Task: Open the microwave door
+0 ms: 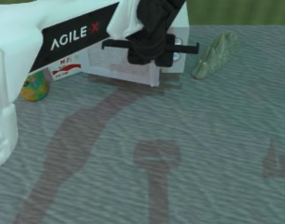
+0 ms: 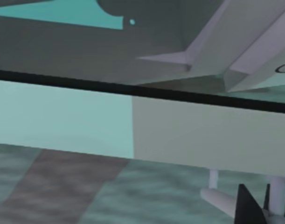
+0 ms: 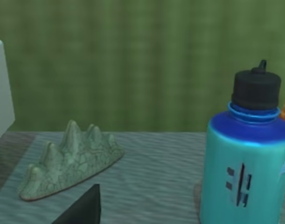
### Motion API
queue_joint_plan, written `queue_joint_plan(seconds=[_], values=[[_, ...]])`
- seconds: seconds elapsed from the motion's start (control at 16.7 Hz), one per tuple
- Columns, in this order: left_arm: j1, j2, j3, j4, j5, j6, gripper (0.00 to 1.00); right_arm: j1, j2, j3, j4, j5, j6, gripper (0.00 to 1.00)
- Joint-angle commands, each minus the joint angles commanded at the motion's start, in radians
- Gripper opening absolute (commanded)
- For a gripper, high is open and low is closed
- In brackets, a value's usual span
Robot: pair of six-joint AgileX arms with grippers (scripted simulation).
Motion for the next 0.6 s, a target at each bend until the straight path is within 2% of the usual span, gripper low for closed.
queue_joint_plan(seconds=[0.6], values=[[-0.007, -0.002, 0.004, 0.001, 0.006, -0.004, 0.00, 0.000, 0.000, 0.000, 0.000, 0.000, 0.000, 1.00]])
